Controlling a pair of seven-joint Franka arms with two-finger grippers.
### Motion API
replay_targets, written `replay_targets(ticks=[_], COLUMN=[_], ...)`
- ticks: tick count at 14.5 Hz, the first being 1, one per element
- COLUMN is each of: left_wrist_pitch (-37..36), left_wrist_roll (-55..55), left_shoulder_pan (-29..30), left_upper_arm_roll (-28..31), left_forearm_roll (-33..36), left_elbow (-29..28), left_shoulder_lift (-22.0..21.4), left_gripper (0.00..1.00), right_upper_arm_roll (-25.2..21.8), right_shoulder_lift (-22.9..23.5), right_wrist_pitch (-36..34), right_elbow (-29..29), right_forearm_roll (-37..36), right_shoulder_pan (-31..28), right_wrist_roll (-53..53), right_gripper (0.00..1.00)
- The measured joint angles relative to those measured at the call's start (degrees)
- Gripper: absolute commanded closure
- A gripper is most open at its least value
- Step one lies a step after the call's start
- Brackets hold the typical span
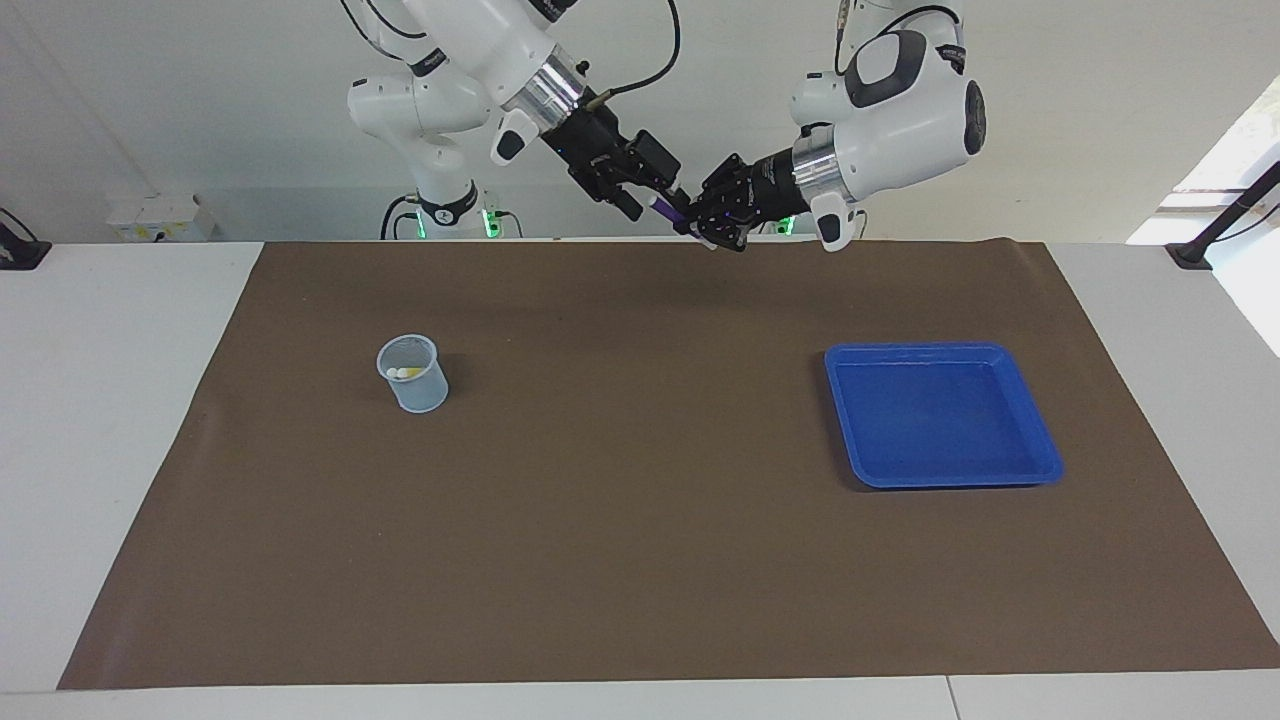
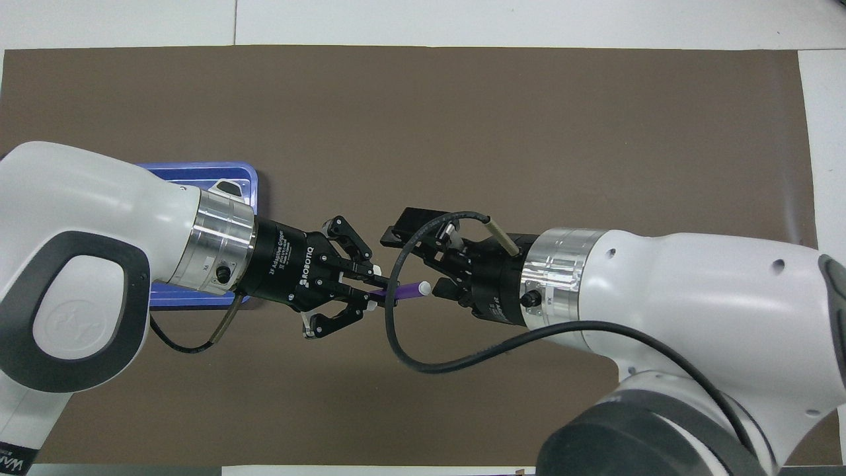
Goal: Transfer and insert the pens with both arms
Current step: 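Lift the purple pen with the left gripper toward the right gripper, then grasp the purple pen with the right gripper and open the left gripper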
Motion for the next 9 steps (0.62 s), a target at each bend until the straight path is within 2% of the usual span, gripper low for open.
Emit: replay_targets(ticks=[4, 5, 6, 9], left_wrist_pitch=[0.9, 1.0, 1.0, 1.1], left_wrist_roll=[-1.3, -1.4, -1.5, -1.5], left_shoulder_pan=[0.0, 0.0, 0.0, 0.0], left_upper_arm_roll=[0.1, 0.1, 0.1, 0.1], left_forearm_roll=[-0.9, -1.0, -1.0, -1.1], left_elbow=[-0.6, -0.6, -0.6, -0.6], left_shoulder_lift=[-0.2, -0.2, -0.2, -0.3], left_gripper=[1.00, 1.00, 1.00, 1.00], right_upper_arm_roll=[0.0, 0.0, 0.0, 0.0], right_shoulder_lift=[-0.8, -0.9, -0.9, -1.0], right_wrist_pitch=[-1.0, -1.6, -2.0, -2.2], right_elbow=[-1.0, -1.0, -1.0, -1.0], right_forearm_roll=[-0.1, -0.3, -0.4, -0.4], right_shoulder_pan=[0.5, 0.5, 0.5, 0.5], right_wrist_roll=[0.0, 0.0, 0.0, -0.2], right_gripper=[0.00, 0.03, 0.14, 0.66])
